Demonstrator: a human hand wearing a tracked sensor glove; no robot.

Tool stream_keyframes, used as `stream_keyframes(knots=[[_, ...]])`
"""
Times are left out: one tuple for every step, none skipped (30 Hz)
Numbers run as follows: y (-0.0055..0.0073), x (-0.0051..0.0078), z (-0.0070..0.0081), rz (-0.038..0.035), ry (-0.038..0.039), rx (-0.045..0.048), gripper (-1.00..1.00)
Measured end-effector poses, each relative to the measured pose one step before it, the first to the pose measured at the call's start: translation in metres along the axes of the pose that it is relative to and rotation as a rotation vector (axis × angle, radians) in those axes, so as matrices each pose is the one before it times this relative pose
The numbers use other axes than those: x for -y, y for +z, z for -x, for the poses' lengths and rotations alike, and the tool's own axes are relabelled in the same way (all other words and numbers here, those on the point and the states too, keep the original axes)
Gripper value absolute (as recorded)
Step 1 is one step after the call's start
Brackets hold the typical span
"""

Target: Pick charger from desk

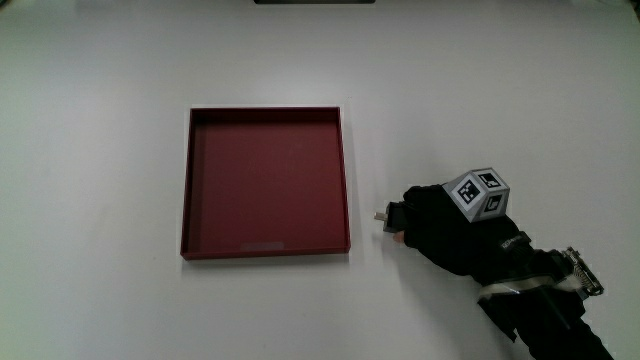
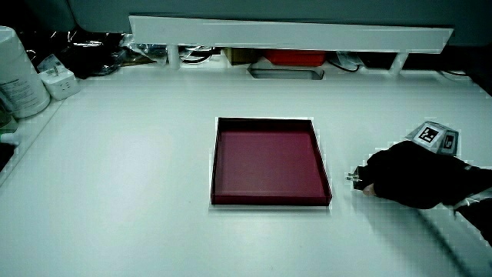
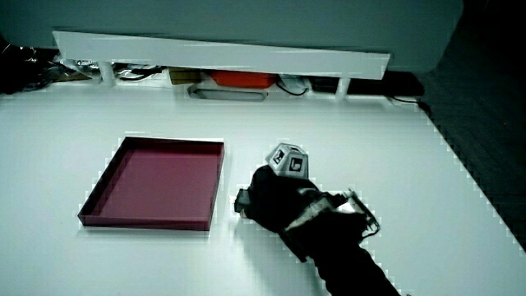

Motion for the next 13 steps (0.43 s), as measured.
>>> stream_keyframes(knots=[[0.00336,-0.00032,0.00378,-0.01165,0.00992,0.00556,1.0],[0.00374,-0.00052,0.00382,0.0049,0.0069,-0.02045,1.0],[0.00332,-0.00072,0.00392,-0.0026,0.01714,0.01282,1.0],[0.00122,-0.00208,0.00094,0.00279,0.00541,-0.00317,1.0],[0.00533,0.00019,0.00627,-0.01584,0.00823,-0.0099,1.0],[0.00126,-0.00294,0.00191,0.00635,0.00479,0.00866,1.0],[0.00301,-0.00184,0.00457,-0.00393,0.00467,0.00407,1.0],[0.00302,-0.00187,0.00455,-0.00393,0.00467,0.00407,1.0],[0.00497,-0.00051,0.00733,-0.02519,0.0206,-0.00164,1.0],[0.00242,-0.00235,0.00432,0.00316,-0.00426,0.00484,1.0],[0.0049,-0.00068,0.00719,-0.00448,0.01764,-0.01084,1.0],[-0.00135,-0.00467,-0.00101,0.00587,-0.00827,0.00465,1.0],[0.00516,-0.00069,0.00827,-0.00575,0.02851,-0.01073,1.0]])
